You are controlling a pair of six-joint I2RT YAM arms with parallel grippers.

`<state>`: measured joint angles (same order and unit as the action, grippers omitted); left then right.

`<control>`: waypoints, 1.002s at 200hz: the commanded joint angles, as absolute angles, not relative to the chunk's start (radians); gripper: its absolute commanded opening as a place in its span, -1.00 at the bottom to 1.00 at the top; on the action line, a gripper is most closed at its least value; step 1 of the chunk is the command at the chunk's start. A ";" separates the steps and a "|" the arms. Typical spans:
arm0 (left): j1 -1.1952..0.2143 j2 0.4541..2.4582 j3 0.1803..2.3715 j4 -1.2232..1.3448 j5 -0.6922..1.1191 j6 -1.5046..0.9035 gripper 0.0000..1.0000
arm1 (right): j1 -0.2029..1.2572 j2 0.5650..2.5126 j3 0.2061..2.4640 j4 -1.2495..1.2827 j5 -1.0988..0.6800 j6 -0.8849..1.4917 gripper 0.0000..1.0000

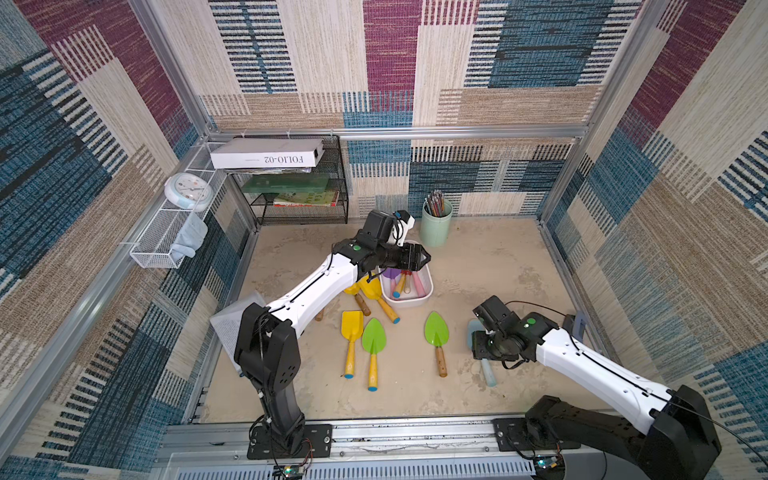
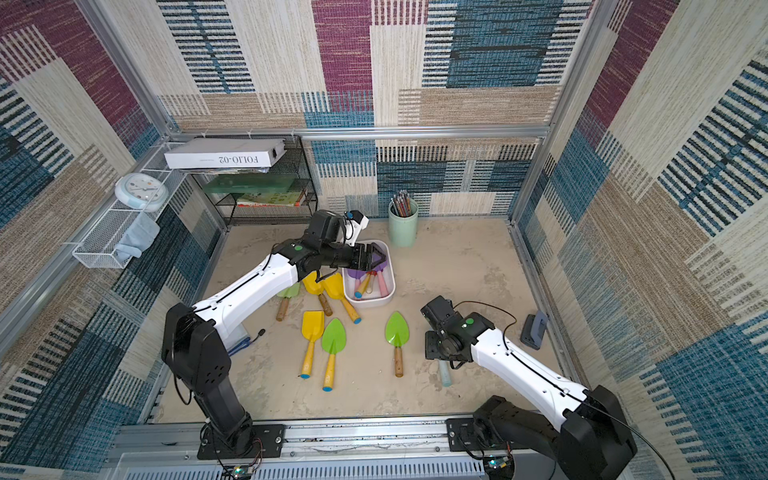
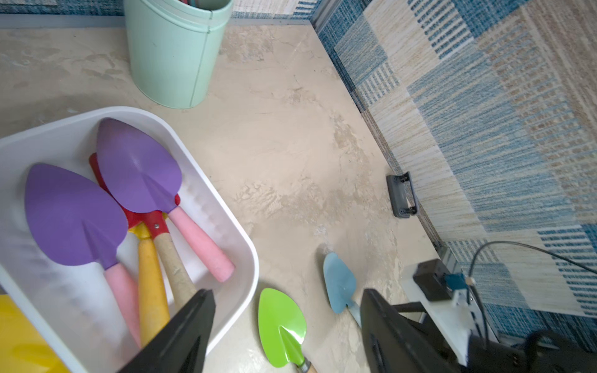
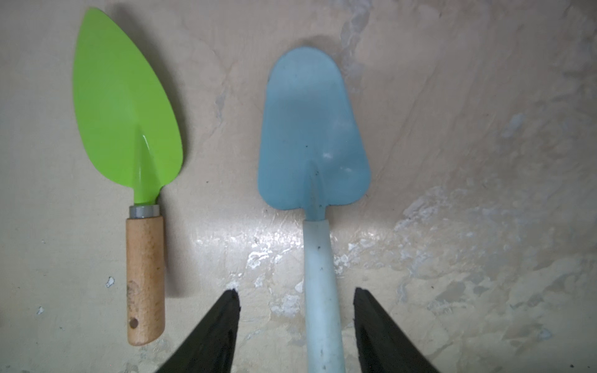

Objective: Put the shovel into the storage box
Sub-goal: Pick up the shovel from the center of the board.

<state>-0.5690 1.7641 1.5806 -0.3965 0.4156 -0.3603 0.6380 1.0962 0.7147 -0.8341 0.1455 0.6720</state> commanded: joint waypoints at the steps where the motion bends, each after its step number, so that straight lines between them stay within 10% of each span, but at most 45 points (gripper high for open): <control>1: -0.596 1.721 1.530 -0.361 0.423 -0.380 0.50 | 0.665 1.092 0.685 -0.883 0.140 0.768 0.22; 127: -0.675 1.523 1.249 -0.235 0.424 -0.450 0.53 | 0.729 1.220 0.624 -0.820 0.143 0.846 0.17; 200: -0.678 1.499 1.193 -0.198 0.419 -0.468 0.53 | 0.730 1.189 0.615 -0.797 0.136 0.845 -0.74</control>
